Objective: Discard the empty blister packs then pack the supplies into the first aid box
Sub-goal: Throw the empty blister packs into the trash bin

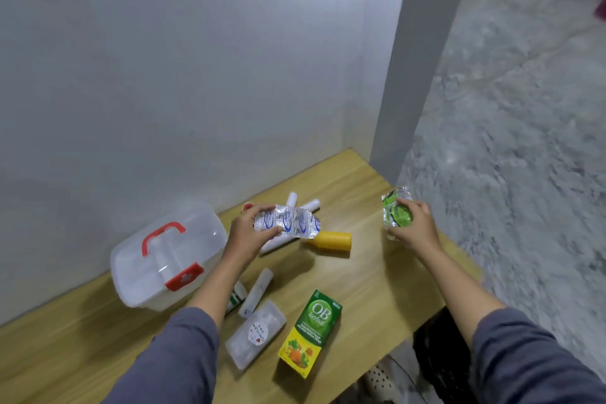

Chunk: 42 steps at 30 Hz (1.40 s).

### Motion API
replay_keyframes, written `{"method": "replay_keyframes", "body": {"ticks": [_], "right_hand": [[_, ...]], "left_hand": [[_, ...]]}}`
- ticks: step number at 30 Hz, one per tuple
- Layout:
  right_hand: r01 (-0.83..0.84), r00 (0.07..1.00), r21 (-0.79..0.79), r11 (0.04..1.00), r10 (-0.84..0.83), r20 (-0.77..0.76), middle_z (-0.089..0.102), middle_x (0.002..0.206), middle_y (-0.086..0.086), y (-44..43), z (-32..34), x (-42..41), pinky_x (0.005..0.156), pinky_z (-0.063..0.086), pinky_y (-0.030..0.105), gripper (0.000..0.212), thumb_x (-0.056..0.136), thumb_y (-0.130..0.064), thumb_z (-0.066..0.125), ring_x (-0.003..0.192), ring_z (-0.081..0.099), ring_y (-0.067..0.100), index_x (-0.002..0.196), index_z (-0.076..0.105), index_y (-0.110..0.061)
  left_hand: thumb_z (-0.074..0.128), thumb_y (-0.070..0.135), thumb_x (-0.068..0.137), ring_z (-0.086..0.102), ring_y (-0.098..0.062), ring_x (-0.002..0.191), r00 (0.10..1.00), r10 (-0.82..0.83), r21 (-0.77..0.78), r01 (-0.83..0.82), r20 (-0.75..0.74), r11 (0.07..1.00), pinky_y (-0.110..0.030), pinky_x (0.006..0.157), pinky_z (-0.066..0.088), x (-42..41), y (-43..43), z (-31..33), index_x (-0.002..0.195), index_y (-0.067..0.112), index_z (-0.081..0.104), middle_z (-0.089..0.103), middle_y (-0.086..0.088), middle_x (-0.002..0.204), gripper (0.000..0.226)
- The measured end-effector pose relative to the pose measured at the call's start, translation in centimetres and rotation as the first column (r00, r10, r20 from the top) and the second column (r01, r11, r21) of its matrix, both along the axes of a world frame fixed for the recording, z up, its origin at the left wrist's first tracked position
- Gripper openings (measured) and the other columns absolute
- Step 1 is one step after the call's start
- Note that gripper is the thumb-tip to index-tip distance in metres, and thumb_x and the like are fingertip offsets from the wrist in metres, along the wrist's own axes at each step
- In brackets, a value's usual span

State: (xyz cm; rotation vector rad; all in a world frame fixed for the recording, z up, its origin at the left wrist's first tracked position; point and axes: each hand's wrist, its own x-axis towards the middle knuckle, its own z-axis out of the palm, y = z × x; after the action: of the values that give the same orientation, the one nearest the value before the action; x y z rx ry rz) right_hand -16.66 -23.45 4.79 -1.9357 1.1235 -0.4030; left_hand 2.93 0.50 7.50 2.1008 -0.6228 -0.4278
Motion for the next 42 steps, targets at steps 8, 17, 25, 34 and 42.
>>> {"method": "replay_keyframes", "body": {"ticks": [8,17,25,34,42], "right_hand": [[0.254,0.967,-0.070,0.965,-0.253,0.032,0.044,0.129,0.015,-4.9,2.4,-12.1,0.085,0.034,0.023,0.068,0.064,0.002,0.075,0.116,0.050,0.027,0.127,0.052,-0.009],[0.584,0.812,0.065,0.809,-0.580,-0.070,0.044,0.129,0.018,-7.9,-4.7,-27.2,0.090,0.031,0.020,0.067,0.061,0.008,0.074,0.120,0.048,0.031,0.124,0.054,-0.004],[0.635,0.764,0.178,0.752,-0.575,-0.294,0.036,0.134,0.008,-9.2,-16.4,-34.9,0.079,0.038,0.023,0.063,0.073,-0.002,0.067,0.114,0.052,0.025,0.131,0.043,-0.011],[0.624,0.777,0.370,0.688,-0.498,-0.386,0.033,0.134,0.007,-8.7,-32.7,-34.9,0.093,0.043,0.030,0.068,0.074,-0.003,0.065,0.115,0.051,0.026,0.135,0.036,-0.011],[0.596,0.799,0.415,0.687,-0.454,-0.395,0.029,0.140,0.005,-7.4,-39.8,-33.1,0.091,0.048,0.036,0.064,0.080,-0.007,0.063,0.114,0.051,0.026,0.137,0.034,-0.014]], "left_hand": [[0.083,0.001,0.074,0.067,-0.021,0.089,0.964,-0.252,-0.109,0.242,-0.089,0.964,-0.043,0.092,0.056,-6.5,-12.7,1.1,0.111,0.020,0.066,0.069,0.003,0.093,0.045],[0.082,-0.001,0.072,0.065,-0.025,0.107,0.754,-0.632,-0.022,0.639,-0.177,0.769,-0.038,0.099,0.050,-22.1,-28.9,-6.3,0.122,0.003,0.065,0.069,-0.011,0.113,0.052],[0.072,0.005,0.084,0.052,-0.015,0.125,0.542,-0.775,0.169,0.840,-0.324,0.516,-0.007,0.093,0.028,-32.5,-35.6,-19.2,0.136,0.006,0.054,0.057,-0.009,0.138,0.055],[0.062,0.004,0.089,0.047,-0.024,0.137,0.503,-0.742,0.416,0.848,-0.442,0.327,-0.024,0.107,0.035,-35.7,-36.2,-36.0,0.143,0.007,0.047,0.050,-0.011,0.147,0.056],[0.066,0.008,0.089,0.045,-0.027,0.136,0.448,-0.759,0.467,0.857,-0.472,0.215,-0.027,0.100,0.037,-35.8,-34.3,-43.1,0.149,0.011,0.038,0.046,-0.011,0.146,0.067]]}}
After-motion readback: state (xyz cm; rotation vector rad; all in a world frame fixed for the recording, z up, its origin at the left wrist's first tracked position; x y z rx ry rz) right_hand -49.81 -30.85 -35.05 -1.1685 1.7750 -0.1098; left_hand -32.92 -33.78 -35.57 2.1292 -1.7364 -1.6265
